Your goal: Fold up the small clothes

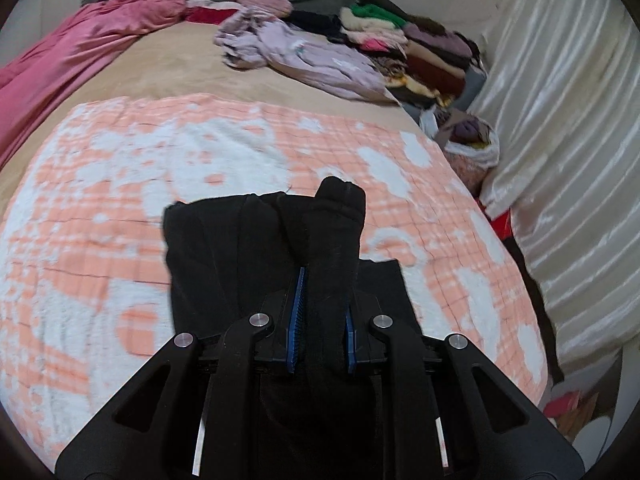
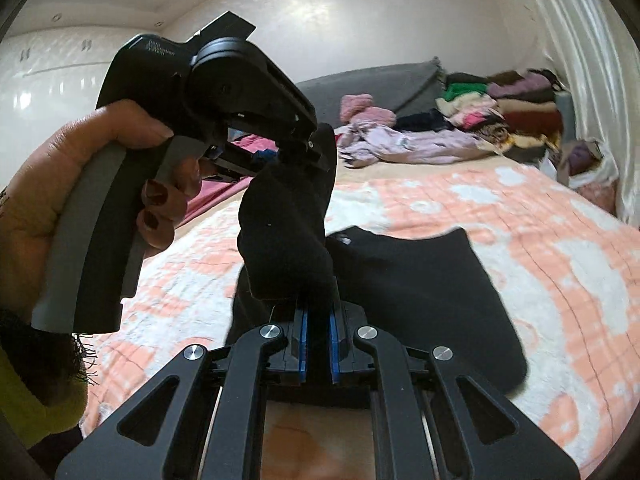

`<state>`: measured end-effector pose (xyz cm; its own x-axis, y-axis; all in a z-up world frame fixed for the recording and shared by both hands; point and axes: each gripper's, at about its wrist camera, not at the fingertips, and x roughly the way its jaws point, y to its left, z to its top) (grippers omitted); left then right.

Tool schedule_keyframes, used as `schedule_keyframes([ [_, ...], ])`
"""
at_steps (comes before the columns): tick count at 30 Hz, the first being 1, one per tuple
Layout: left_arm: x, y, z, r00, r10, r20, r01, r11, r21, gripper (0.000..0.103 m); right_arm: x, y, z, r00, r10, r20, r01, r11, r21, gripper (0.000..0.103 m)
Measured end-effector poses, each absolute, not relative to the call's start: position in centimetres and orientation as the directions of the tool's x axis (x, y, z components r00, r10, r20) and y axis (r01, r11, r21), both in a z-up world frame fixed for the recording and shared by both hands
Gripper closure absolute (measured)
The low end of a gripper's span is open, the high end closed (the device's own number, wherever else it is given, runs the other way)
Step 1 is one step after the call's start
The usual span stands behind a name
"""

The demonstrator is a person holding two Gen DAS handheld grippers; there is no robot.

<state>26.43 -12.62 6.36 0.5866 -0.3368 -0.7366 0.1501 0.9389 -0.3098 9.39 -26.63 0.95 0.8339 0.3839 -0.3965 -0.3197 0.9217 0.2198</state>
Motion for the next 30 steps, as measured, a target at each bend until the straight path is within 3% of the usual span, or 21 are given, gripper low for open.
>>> schedule_keyframes([
  [13,28.5,-21.1,2.0,0.518,-0.298,-0.802,0.2,0.954,-0.225,0.091,9.4,-31.1,-2.4,0.821,0.344,-0.456,-0.224,0.928,0.297,0.096],
  [15,28.4,-22.0,1.6,0.516,-0.31,-0.799,0.22,0.949,-0.226,0.083,9.6,-31.6,-2.6,0.814,0.346,-0.467,-0.209,0.924,0.32,0.096],
  [19,27.4,-22.0,1.6,0.476,-0.449,-0.756,0.291,0.892,-0.347,0.051,9.5,-32.7,-3.3,0.802,0.348,-0.485,-0.174,0.913,0.368,0.096],
  [22,26.2,-19.6,2.5,0.506,-0.501,-0.702,0.28,0.865,-0.416,0.051,9.5,-33.7,-4.1,0.783,0.369,-0.501,-0.145,0.891,0.431,0.096],
  [26,24.2,-14.9,3.8,0.634,-0.378,-0.675,0.176,0.92,-0.35,0.052,9.3,-34.6,-4.8,0.749,0.411,-0.52,-0.121,0.857,0.502,0.095],
  [28,23.3,-12.3,3.3,0.682,-0.251,-0.687,0.091,0.961,-0.261,0.053,9.4,-34.9,-4.8,0.733,0.433,-0.524,-0.123,0.843,0.524,0.094],
  [30,23.3,-11.0,1.5,0.653,-0.214,-0.726,0.055,0.97,-0.236,0.053,9.6,-35.0,-4.6,0.714,0.456,-0.531,-0.125,0.829,0.545,0.092],
])
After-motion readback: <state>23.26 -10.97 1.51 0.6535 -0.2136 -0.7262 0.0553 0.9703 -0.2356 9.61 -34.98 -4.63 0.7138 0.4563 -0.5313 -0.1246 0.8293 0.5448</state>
